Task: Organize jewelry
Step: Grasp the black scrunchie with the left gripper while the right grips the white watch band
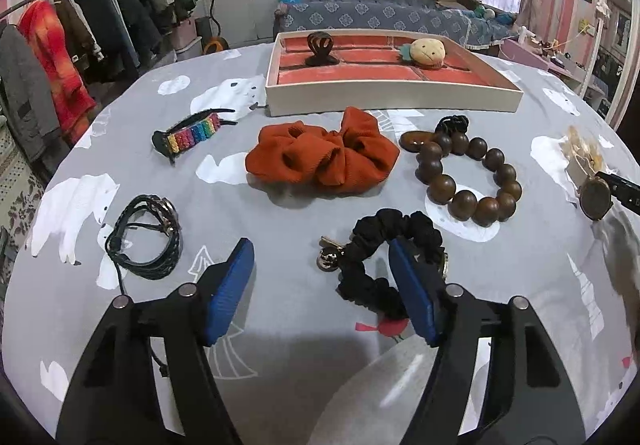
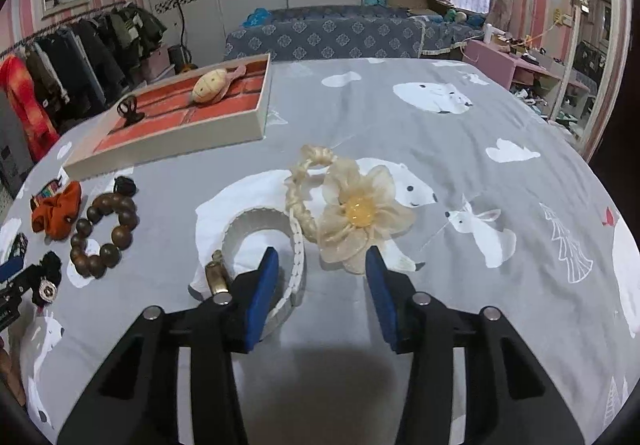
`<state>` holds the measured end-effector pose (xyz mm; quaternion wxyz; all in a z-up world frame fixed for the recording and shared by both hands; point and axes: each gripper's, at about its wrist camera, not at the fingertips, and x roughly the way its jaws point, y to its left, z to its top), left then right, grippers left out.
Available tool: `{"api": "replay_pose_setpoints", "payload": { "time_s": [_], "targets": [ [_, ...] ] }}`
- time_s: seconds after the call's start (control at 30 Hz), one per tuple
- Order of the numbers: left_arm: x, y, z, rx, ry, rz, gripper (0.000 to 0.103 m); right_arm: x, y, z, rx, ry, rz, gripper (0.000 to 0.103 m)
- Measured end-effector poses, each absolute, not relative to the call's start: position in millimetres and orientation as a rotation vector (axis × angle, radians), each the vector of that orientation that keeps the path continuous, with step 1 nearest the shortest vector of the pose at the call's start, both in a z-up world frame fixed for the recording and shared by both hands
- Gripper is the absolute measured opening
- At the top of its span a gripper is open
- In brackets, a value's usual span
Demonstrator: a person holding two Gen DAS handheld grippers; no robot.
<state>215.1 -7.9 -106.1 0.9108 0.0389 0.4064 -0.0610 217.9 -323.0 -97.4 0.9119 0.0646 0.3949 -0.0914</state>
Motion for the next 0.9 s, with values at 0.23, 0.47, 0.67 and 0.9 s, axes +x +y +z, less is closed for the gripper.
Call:
{"api": "replay_pose_setpoints", "payload": {
  "time_s": [0.23, 0.47, 0.67, 0.9],
  "targets": [
    [221, -10, -113, 0.078, 0.884, -0.135, 0.064, 225, -323, -104, 0.126, 0.855, -0.191, 0.04],
    [221, -13, -117, 0.092, 0.901, -0.152, 0.054, 229, -317, -108, 0.108, 0.887, -0.198, 0.03],
    [220, -17, -117, 0.107, 0.9, -0.164, 0.042, 228, -310, -109, 0.113, 0.893, -0.173, 0.014],
    [220, -19, -116, 0.104, 0.898, -0.179, 0.03, 229, -314, -110, 0.151, 0.876, -0.144, 0.008]
  ]
}}
